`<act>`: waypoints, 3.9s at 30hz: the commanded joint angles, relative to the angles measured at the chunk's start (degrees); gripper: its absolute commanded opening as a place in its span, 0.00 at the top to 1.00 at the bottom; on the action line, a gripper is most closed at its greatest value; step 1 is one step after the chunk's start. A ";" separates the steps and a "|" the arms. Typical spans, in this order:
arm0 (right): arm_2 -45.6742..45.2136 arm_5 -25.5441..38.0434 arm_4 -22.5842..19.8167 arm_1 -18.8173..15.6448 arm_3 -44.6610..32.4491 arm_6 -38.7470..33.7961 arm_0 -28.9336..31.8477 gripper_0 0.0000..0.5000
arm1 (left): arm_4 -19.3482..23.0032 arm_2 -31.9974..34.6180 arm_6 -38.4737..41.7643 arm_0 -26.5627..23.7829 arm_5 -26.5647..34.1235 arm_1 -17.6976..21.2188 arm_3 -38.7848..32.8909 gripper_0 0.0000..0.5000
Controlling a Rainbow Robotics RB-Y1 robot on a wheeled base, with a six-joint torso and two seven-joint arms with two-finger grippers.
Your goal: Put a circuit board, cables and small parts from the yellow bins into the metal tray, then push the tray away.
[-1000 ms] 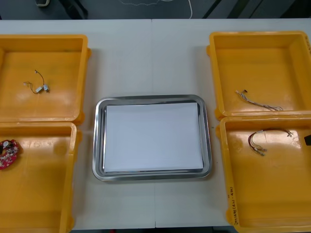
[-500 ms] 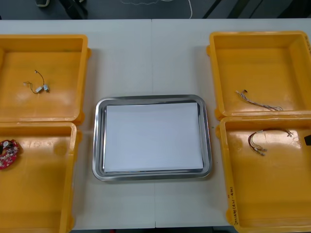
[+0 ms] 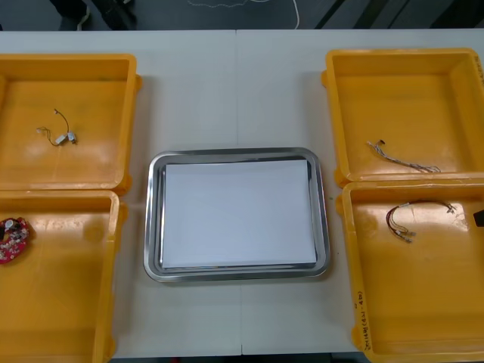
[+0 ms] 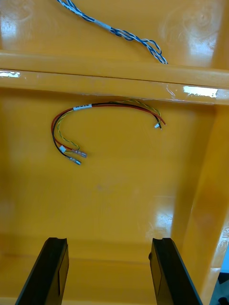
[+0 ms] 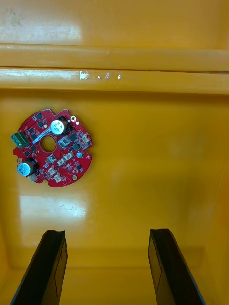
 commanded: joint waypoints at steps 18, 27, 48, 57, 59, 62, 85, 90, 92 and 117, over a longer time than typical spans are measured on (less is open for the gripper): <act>-1.92 -0.45 0.52 0.37 -0.27 -1.97 0.88 0.00 | 0.26 1.16 -5.41 1.02 0.34 2.47 -1.54 0.00; -1.92 -0.45 0.52 0.37 -0.27 -1.97 0.88 0.00 | 0.26 1.16 -5.41 1.02 0.34 2.47 -1.54 0.00; -1.92 -0.45 0.52 0.37 -0.27 -1.97 0.88 0.00 | 0.26 1.16 -5.41 1.02 0.34 2.47 -1.54 0.00; -1.92 -0.45 0.52 0.37 -0.27 -1.97 0.88 0.00 | 0.26 1.16 -5.41 1.02 0.34 2.47 -1.54 0.00; -1.92 -0.45 0.52 0.37 -0.27 -1.97 0.88 0.00 | 0.26 1.16 -5.41 1.02 0.34 2.47 -1.54 0.00; -1.92 -0.45 0.52 0.37 -0.27 -1.97 0.88 0.00 | 0.26 1.16 -5.41 1.02 0.34 2.47 -1.54 0.00; -1.92 -0.45 0.52 0.37 -0.27 -1.97 0.88 0.00 | 0.26 1.16 -5.41 1.02 0.34 2.47 -1.54 0.00; -1.92 -0.45 0.52 0.37 -0.27 -1.97 0.88 0.00 | 0.26 1.16 -5.41 1.02 0.34 2.47 -1.54 0.00; -1.92 -0.45 0.52 0.37 -0.27 -1.97 0.88 0.00 | 0.53 0.46 -5.50 2.25 0.34 2.12 -0.75 0.00; 2.04 -3.87 2.55 -1.91 1.05 16.31 3.17 0.00 | 7.73 -3.32 -28.00 1.29 -3.40 11.26 12.35 0.00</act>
